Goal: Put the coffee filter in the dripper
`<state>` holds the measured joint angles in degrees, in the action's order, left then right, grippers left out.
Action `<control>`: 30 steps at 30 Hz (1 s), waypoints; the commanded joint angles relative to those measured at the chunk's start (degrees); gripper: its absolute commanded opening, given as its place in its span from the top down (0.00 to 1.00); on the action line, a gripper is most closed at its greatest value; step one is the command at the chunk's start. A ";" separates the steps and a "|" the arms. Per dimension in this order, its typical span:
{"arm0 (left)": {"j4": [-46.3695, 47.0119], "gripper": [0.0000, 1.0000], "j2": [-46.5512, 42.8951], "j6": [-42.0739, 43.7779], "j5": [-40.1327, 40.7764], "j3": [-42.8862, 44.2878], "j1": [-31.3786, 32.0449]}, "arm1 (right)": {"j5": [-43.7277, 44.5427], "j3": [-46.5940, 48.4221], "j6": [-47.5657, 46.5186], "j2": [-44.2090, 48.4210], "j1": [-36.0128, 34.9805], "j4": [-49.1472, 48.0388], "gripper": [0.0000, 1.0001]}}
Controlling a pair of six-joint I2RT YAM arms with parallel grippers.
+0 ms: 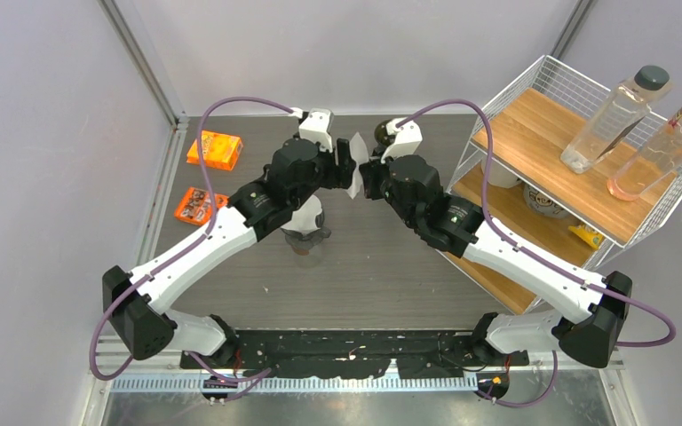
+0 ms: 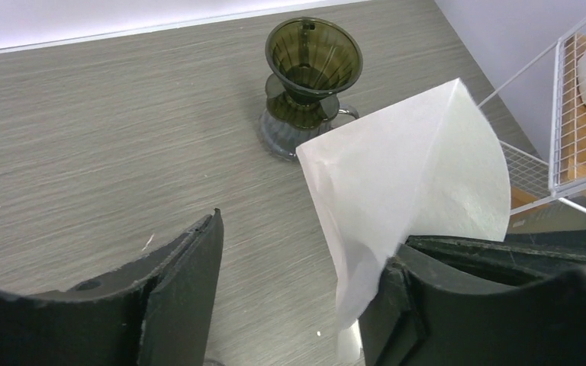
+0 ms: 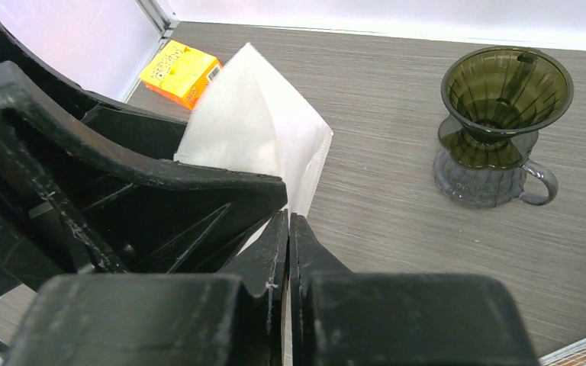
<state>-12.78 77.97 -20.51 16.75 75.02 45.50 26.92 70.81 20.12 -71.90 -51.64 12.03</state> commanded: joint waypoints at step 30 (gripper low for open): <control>-2.04 0.69 -4.01 4.85 8.84 -0.38 0.38 | 2.95 0.46 -3.46 1.46 2.71 3.25 0.95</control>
<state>-14.94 76.29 -17.23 26.39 74.70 46.06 29.43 70.70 17.63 -72.05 -49.41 15.73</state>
